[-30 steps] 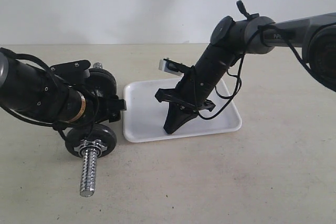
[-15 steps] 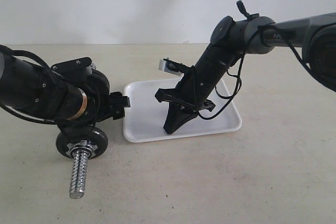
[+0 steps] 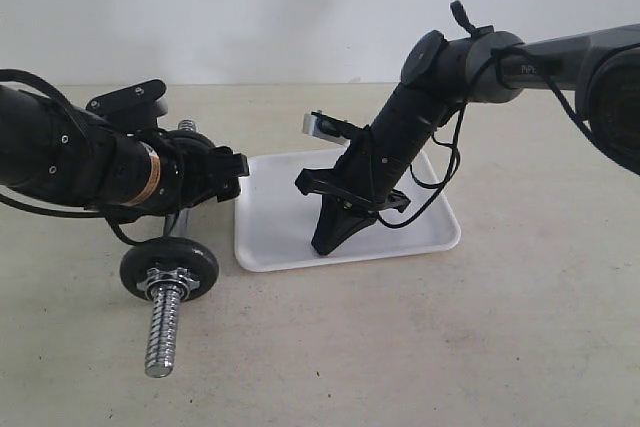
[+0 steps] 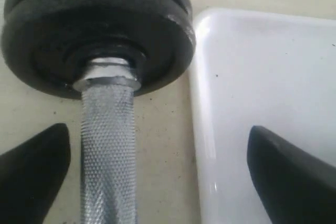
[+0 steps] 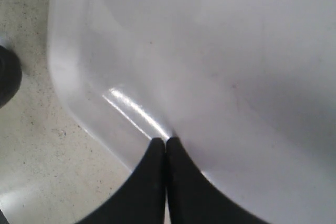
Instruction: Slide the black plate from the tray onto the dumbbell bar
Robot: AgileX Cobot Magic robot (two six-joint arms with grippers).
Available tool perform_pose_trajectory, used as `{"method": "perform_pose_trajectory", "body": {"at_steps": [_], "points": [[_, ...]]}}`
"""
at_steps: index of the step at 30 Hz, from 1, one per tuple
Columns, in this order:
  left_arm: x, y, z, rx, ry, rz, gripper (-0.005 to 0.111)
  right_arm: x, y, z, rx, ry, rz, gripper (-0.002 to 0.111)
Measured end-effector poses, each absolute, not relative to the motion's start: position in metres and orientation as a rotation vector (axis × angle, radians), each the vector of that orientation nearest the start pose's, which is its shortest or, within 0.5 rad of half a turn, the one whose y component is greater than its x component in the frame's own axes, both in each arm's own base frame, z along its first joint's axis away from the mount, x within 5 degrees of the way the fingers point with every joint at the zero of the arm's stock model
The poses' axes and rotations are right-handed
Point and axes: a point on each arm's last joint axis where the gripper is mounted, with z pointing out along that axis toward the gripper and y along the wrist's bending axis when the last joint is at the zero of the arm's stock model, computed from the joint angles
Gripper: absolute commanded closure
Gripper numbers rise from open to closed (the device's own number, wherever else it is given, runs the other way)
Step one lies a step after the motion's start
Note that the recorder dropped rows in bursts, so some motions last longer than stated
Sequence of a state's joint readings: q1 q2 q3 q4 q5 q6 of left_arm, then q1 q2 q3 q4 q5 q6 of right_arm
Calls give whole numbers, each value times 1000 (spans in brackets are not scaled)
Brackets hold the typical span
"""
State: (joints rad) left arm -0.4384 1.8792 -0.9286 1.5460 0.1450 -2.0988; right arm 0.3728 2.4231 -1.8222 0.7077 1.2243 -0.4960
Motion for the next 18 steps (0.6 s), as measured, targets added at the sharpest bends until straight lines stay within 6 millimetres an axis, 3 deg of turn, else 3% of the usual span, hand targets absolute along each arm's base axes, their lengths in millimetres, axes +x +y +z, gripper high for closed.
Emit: {"method": "perform_pose_trajectory", "body": {"at_steps": [18], "points": [[332,-141,135,-205,2435,-271,26,407,227,104,-879,2963,1039,109]]}}
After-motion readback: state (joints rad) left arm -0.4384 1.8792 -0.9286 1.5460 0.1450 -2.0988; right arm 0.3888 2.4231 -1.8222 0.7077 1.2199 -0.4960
